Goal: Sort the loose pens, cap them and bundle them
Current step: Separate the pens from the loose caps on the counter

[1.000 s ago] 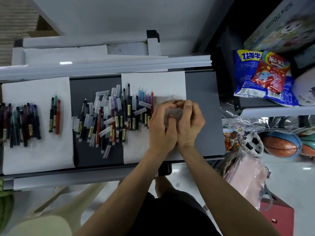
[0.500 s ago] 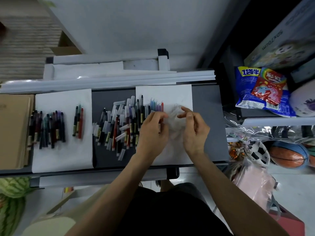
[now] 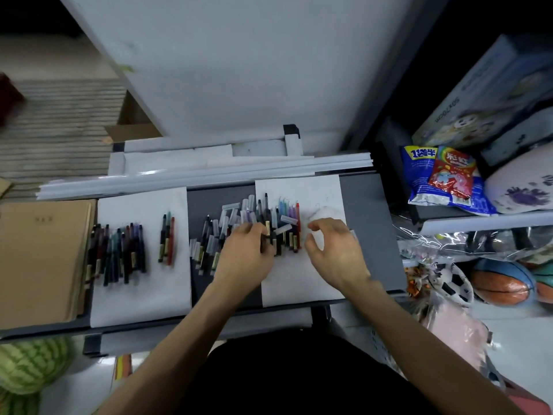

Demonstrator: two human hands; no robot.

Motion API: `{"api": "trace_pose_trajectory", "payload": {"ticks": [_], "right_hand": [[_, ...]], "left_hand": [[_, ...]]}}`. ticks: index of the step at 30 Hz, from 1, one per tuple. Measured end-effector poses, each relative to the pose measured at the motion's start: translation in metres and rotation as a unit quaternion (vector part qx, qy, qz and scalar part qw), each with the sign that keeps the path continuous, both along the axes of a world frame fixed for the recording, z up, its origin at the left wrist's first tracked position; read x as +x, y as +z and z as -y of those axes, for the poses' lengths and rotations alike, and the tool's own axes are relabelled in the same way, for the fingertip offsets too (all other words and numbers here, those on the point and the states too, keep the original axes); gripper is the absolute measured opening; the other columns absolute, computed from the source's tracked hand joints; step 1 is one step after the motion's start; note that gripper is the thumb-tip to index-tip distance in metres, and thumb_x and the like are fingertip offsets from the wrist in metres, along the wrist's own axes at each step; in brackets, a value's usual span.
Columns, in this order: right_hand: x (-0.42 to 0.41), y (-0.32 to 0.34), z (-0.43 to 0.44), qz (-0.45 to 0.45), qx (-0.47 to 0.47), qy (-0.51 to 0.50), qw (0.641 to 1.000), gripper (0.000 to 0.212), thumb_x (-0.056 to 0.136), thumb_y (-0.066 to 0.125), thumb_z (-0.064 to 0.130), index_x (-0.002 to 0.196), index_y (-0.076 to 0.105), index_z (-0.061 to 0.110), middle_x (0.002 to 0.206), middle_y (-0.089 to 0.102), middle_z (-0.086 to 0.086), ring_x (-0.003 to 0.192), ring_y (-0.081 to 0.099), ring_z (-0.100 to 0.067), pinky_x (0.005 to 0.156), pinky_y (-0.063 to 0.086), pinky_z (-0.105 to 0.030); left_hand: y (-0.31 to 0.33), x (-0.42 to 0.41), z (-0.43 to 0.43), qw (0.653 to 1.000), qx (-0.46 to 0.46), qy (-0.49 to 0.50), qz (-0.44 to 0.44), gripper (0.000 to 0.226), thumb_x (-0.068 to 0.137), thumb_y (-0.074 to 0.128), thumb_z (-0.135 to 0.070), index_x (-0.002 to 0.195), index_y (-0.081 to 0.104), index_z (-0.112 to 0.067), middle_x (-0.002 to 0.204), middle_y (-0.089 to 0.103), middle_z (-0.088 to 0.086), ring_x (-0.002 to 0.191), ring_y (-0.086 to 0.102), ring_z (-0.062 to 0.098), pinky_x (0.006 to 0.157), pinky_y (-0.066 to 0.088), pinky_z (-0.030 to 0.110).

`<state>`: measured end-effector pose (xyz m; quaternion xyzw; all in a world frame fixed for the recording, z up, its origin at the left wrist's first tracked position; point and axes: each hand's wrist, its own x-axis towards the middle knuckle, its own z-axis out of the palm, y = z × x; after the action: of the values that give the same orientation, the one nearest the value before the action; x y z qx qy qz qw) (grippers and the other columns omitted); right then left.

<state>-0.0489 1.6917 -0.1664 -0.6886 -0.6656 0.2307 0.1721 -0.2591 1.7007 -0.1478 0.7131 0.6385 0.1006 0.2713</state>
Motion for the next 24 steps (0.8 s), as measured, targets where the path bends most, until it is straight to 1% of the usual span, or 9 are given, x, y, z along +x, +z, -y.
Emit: {"api": "trace_pose_trajectory", "payload": {"ticks": [3,7,9,12,14,16,18,22,24], "right_hand": [[-0.018,0.006,0.005,0.045,-0.041,0.006,0.998,0.032,0.098,0.056,0.034,0.120,0.067,0.014,0.117,0.069,-0.004,0.113,0.061,-0.025,0.091,0.053,-0.037],[-0.038,0.008,0.008,0.053,-0.111,-0.050,0.991,0.038,0.098,0.053,0.042,0.118,0.065,0.011,0.112,0.069,-0.009,0.100,0.066,-0.032,0.085,0.056,-0.042],[-0.047,0.008,0.002,0.074,-0.146,-0.075,0.984,0.041,0.096,0.054,0.044,0.114,0.063,0.008,0.108,0.070,-0.013,0.095,0.066,-0.035,0.080,0.056,-0.041],[-0.060,0.005,-0.008,0.105,-0.155,-0.096,0.978,0.037,0.095,0.055,0.047,0.099,0.055,0.010,0.102,0.069,-0.015,0.083,0.060,-0.033,0.068,0.046,-0.036],[-0.067,0.001,-0.015,0.115,-0.159,-0.108,0.975,0.038,0.095,0.058,0.047,0.101,0.057,0.009,0.103,0.068,-0.014,0.087,0.063,-0.033,0.068,0.043,-0.035],[-0.072,-0.004,-0.020,0.121,-0.169,-0.116,0.971,0.043,0.094,0.061,0.048,0.107,0.060,0.007,0.106,0.069,-0.013,0.097,0.067,-0.034,0.070,0.043,-0.036],[-0.075,-0.007,-0.026,0.120,-0.172,-0.124,0.970,0.045,0.093,0.063,0.047,0.111,0.061,0.006,0.109,0.068,-0.012,0.101,0.067,-0.034,0.072,0.045,-0.036],[-0.076,-0.007,-0.035,0.111,-0.193,-0.132,0.966,0.040,0.084,0.065,0.034,0.111,0.063,0.005,0.110,0.066,-0.012,0.101,0.066,-0.034,0.071,0.045,-0.034],[-0.075,-0.007,-0.038,0.114,-0.205,-0.126,0.964,0.039,0.080,0.066,0.031,0.110,0.064,0.006,0.110,0.065,-0.010,0.101,0.066,-0.033,0.071,0.045,-0.033]], "left_hand": [[0.006,-0.018,0.001,1.000,-0.017,-0.004,-0.026,0.028,0.095,0.057,-0.026,0.120,0.063,-0.015,0.113,0.064,0.009,0.104,0.060,0.030,0.087,0.055,0.041],[0.007,-0.041,0.005,0.998,-0.047,-0.004,-0.034,0.025,0.094,0.055,-0.026,0.116,0.061,-0.016,0.106,0.062,0.006,0.092,0.064,0.027,0.082,0.056,0.039],[0.006,-0.047,0.006,0.998,-0.058,-0.011,-0.035,0.028,0.094,0.056,-0.026,0.119,0.061,-0.015,0.106,0.062,0.006,0.092,0.063,0.026,0.083,0.056,0.038],[0.004,-0.048,0.002,0.997,-0.065,-0.016,-0.033,0.030,0.095,0.057,-0.026,0.123,0.062,-0.016,0.110,0.065,0.006,0.092,0.063,0.024,0.083,0.055,0.035],[0.004,-0.045,-0.003,0.997,-0.073,-0.019,-0.028,0.031,0.095,0.056,-0.026,0.125,0.062,-0.017,0.114,0.065,0.006,0.094,0.064,0.025,0.083,0.055,0.035],[0.003,-0.042,-0.008,0.996,-0.079,-0.028,-0.019,0.030,0.097,0.055,-0.025,0.125,0.062,-0.016,0.114,0.067,0.007,0.095,0.065,0.025,0.086,0.056,0.036],[0.002,-0.039,-0.012,0.996,-0.081,-0.032,-0.009,0.029,0.097,0.055,-0.024,0.124,0.062,-0.016,0.112,0.068,0.007,0.092,0.067,0.024,0.087,0.057,0.039],[0.001,-0.037,-0.015,0.996,-0.090,-0.027,-0.002,0.030,0.097,0.054,-0.023,0.124,0.063,-0.015,0.110,0.070,0.007,0.088,0.069,0.024,0.087,0.058,0.041],[-0.001,-0.038,-0.016,0.995,-0.095,-0.022,0.000,0.028,0.097,0.054,-0.023,0.123,0.063,-0.016,0.104,0.071,0.006,0.084,0.070,0.022,0.086,0.059,0.040]]}}
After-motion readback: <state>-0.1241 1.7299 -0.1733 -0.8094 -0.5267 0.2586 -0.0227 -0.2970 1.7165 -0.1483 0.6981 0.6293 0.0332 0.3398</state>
